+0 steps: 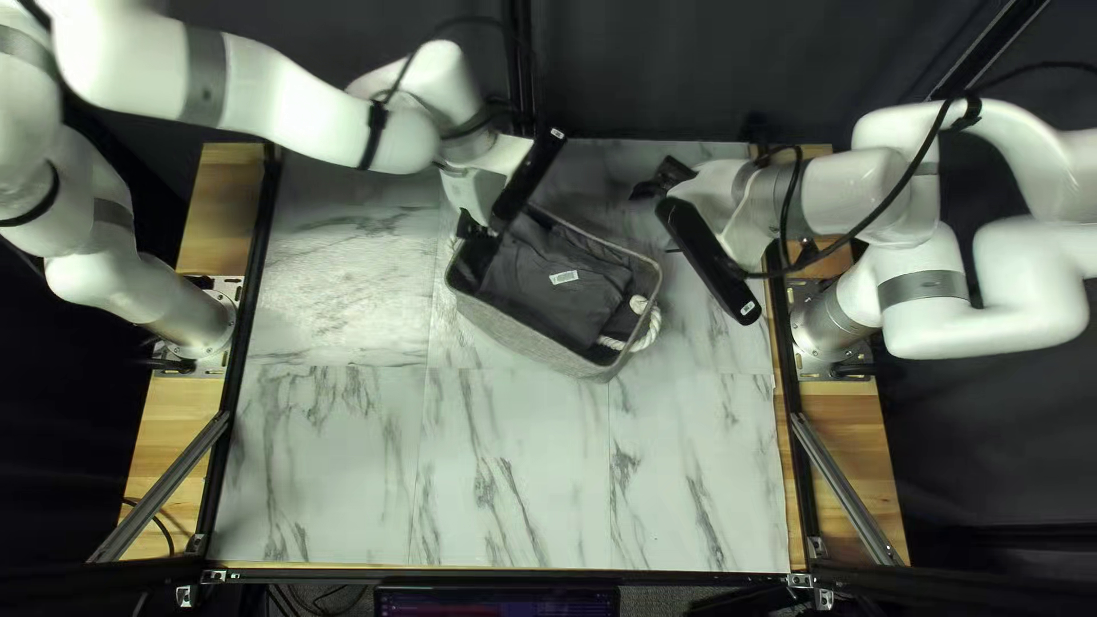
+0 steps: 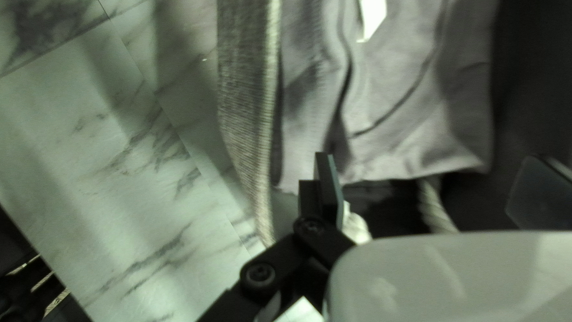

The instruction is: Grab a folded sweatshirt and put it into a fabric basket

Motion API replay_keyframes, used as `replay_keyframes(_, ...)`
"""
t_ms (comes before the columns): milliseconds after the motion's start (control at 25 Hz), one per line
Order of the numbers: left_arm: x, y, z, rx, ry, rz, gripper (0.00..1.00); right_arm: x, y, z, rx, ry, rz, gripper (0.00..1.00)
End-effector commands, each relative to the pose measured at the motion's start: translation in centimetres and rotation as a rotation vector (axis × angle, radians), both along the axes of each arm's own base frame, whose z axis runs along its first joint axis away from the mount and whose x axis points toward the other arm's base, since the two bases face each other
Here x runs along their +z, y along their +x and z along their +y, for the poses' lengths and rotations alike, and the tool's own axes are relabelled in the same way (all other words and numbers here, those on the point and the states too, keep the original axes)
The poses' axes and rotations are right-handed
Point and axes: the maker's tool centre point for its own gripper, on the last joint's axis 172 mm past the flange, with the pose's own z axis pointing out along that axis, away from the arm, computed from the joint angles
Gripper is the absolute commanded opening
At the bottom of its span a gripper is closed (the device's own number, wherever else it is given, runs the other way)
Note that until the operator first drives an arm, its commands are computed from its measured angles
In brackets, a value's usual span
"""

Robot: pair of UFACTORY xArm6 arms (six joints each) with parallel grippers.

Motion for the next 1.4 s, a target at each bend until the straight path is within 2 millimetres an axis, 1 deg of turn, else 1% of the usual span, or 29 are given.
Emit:
replay_keyframes(40, 2.7, -4.1, -2.0, -0.04, 0.016, 0.007, 1.0, 1.5, -0.3, -1.4, -0.044, 0.056, -0.017, 1.0)
replay_keyframes(120, 3.6, -6.4, -3.8, -0.065, 0.015, 0.04, 1.0, 2.1, -0.9, -2.8, -0.077, 0.09, -0.027, 1.0)
replay_keyframes(160, 3.6, -6.8, -4.2, -0.072, 0.015, 0.052, 1.0, 2.2, -1.1, -3.1, -0.086, 0.099, -0.032, 1.0)
replay_keyframes(200, 3.7, -8.3, -5.2, -0.089, 0.007, 0.088, 1.0, 2.3, -1.5, -4.1, -0.116, 0.126, -0.042, 1.0)
replay_keyframes(240, 3.7, -8.9, -5.6, -0.095, 0.003, 0.103, 1.0, 2.3, -1.7, -4.5, -0.13, 0.138, -0.046, 1.0)
replay_keyframes(280, 3.6, -10.4, -6.5, -0.107, -0.007, 0.124, 1.0, 2.4, -1.9, -5.4, -0.161, 0.162, -0.055, 1.0)
replay_keyframes(400, 3.4, -12.9, -8.2, -0.118, -0.022, 0.143, 1.0, 2.6, -1.9, -6.7, -0.209, 0.203, -0.051, 1.0)
replay_keyframes(440, 3.4, -13.6, -8.7, -0.116, -0.021, 0.143, 1.0, 2.5, -1.9, -7.1, -0.219, 0.211, -0.047, 1.0)
replay_keyframes(480, 3.5, -14.9, -9.7, -0.106, -0.016, 0.142, 1.0, 2.2, -1.7, -7.8, -0.237, 0.227, -0.036, 1.0)
replay_keyframes(560, 3.4, -16.2, -10.6, -0.078, 0.001, 0.139, 1.0, 1.6, -1.6, -8.4, -0.251, 0.245, -0.022, 1.0)
replay_keyframes(600, 3.2, -17.3, -11.0, -0.04, 0.022, 0.135, 1.0, 1.1, -1.6, -8.8, -0.258, 0.258, -0.011, 1.0)
replay_keyframes(680, 2.9, -18.7, -11.1, 0.023, 0.048, 0.131, 1.0, 0.7, -1.7, -9.1, -0.262, 0.272, 0.003, 1.0)
replay_keyframes(760, 2.5, -19.3, -10.8, 0.071, 0.067, 0.128, 1.0, 0.7, -2.1, -9.3, -0.264, 0.278, 0.011, 1.0)
replay_keyframes(840, 1.8, -19.5, -10.4, 0.102, 0.079, 0.129, 1.0, 0.8, -2.5, -9.5, -0.265, 0.281, 0.018, 1.0)
replay_keyframes(880, 0.9, -19.5, -9.9, 0.121, 0.084, 0.131, 1.0, 0.9, -2.8, -9.6, -0.264, 0.284, 0.024, 1.0)
replay_keyframes(1000, -0.5, -19.8, -9.1, 0.142, 0.087, 0.13, 1.0, 0.8, -3.6, -10.2, -0.27, 0.291, 0.028, 1.0)
replay_keyframes(1120, -0.7, -20.1, -8.9, 0.139, 0.079, 0.127, 1.0, 0.7, -4.4, -10.2, -0.271, 0.289, 0.028, 1.0)
replay_keyframes(1400, -0.7, -20.1, -8.9, 0.139, 0.079, 0.127, 1.0, 0.7, -4.4, -10.2, -0.271, 0.289, 0.028, 1.0)
